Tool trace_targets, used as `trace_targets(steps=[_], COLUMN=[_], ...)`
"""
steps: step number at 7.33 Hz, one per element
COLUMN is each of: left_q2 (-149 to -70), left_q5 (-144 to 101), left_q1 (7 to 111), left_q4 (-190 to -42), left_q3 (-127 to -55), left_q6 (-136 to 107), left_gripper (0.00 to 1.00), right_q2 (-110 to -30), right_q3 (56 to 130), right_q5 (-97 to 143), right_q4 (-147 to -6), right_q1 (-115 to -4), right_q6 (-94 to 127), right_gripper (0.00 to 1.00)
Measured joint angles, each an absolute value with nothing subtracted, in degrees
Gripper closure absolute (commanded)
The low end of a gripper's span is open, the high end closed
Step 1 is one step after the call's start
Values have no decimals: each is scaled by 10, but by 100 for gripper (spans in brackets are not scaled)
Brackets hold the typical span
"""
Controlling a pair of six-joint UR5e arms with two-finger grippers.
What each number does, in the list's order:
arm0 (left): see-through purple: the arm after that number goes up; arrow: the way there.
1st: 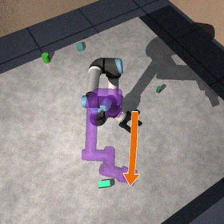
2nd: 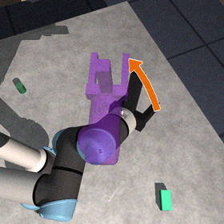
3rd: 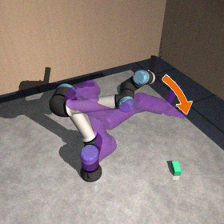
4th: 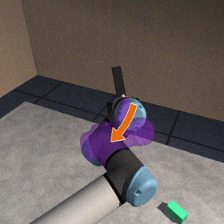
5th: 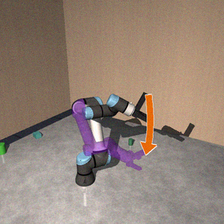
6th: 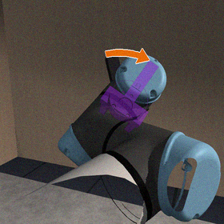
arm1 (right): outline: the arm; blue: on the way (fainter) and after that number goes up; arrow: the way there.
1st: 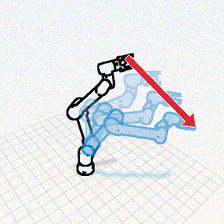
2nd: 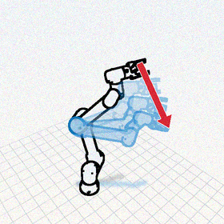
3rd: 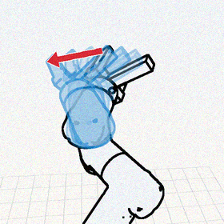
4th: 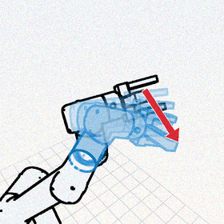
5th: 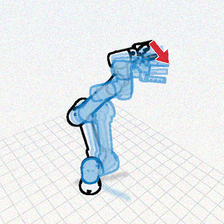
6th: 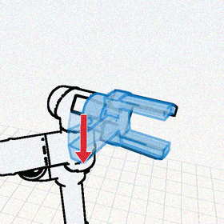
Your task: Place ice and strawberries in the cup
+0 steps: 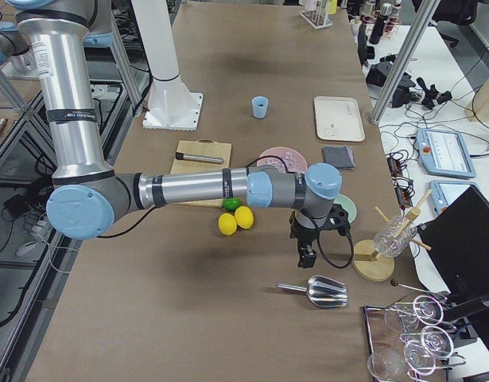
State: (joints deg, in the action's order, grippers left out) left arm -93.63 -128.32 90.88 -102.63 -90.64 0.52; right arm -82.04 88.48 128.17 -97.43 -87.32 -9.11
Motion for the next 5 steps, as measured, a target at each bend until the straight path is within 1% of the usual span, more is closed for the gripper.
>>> trace_targets(steps=[2,5], left_q2=[-933,-937], left_q5=[-1298,-1301], left_q1=[921,921], left_q4=[-1005,-1006], left_q3=[-904,-906], left_q6=[25,28], left_gripper=[3,3], right_q2=[-829,-830], right_q3=[870,867], right_q5=[1284,1284], right_q4=[-973,-973], right_q1=[-884,-890], right_q6=[-92,-87], right_gripper=[0,0])
